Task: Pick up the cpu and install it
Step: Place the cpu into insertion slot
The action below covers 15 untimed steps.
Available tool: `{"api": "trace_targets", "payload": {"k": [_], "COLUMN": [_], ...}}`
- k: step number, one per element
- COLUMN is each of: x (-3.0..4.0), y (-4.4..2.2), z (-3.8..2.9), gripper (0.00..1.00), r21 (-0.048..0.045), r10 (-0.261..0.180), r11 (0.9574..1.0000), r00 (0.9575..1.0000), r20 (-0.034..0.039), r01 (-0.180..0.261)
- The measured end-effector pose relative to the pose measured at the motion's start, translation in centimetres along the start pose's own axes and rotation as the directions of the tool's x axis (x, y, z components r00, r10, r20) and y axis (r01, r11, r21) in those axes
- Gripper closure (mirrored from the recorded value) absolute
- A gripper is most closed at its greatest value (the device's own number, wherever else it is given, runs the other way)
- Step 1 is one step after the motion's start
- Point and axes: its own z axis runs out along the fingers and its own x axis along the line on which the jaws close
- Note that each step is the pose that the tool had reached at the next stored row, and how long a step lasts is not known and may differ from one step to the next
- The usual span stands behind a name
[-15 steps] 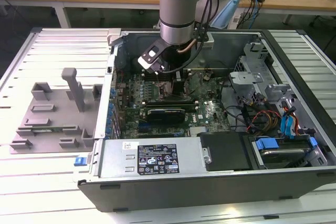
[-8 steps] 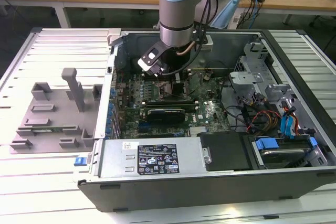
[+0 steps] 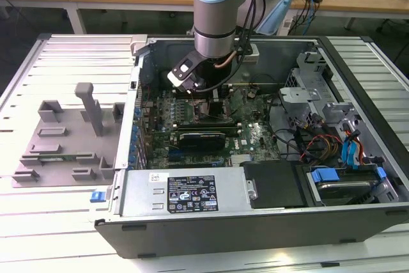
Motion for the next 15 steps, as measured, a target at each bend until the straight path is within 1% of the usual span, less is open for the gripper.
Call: {"api": "trace_targets", "payload": {"k": [6,15], "x": [0.08,0.04], "y": [-0.01,-0.03], "z": [0.17,0.15], "gripper": [0.45,0.45], "r21": [0.0002,0.0002], "r10": [0.000,0.000], "r11": [1.0000,1.0000], "r00": [1.0000,1.0000], "r20": [0.0009,0.0010], "r01": [0.000,0.000]}}
